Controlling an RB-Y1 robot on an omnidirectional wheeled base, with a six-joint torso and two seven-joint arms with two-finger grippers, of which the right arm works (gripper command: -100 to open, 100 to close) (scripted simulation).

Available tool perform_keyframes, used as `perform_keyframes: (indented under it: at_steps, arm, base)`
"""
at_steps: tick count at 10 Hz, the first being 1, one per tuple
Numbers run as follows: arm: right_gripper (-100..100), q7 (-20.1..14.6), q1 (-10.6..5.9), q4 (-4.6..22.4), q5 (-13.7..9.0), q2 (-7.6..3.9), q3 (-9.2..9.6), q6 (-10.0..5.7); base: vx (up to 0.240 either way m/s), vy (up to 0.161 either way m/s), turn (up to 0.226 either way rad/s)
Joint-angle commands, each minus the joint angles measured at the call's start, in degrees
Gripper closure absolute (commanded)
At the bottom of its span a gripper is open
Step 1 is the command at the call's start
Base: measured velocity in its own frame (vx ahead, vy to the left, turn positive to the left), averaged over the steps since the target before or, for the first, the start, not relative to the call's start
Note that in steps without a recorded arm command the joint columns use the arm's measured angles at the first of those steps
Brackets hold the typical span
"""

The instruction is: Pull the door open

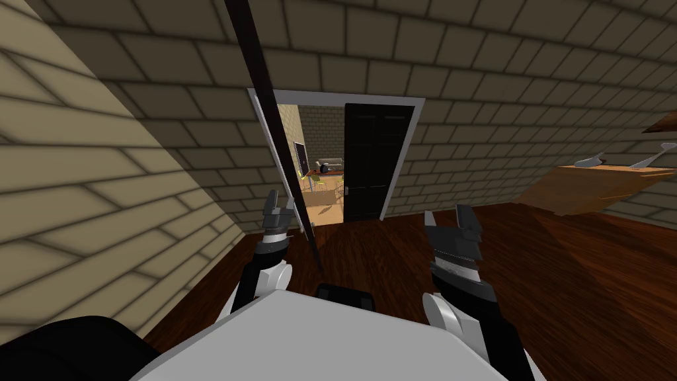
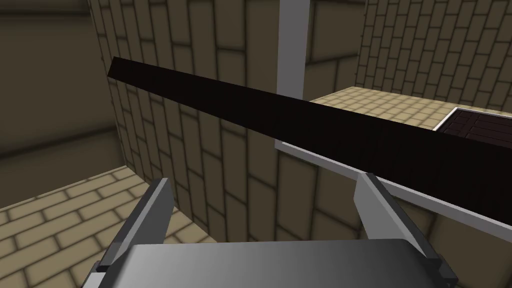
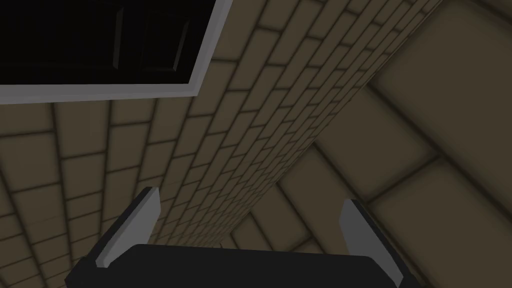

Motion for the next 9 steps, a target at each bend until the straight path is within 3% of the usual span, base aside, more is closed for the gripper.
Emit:
perform_keyframes:
  at_steps: [1, 9]
  arm:
    - [-100, 0.13, -0.65, 1.73, -0.15, -0.40, 0.39, -0.26]
    - [-100, 0.82, -4.14, 10.93, -0.96, -1.84, 2.46, -1.70]
  base:
    - [-0.085, 0.041, 0.007]
    - [0.096, -0.031, 0.031]
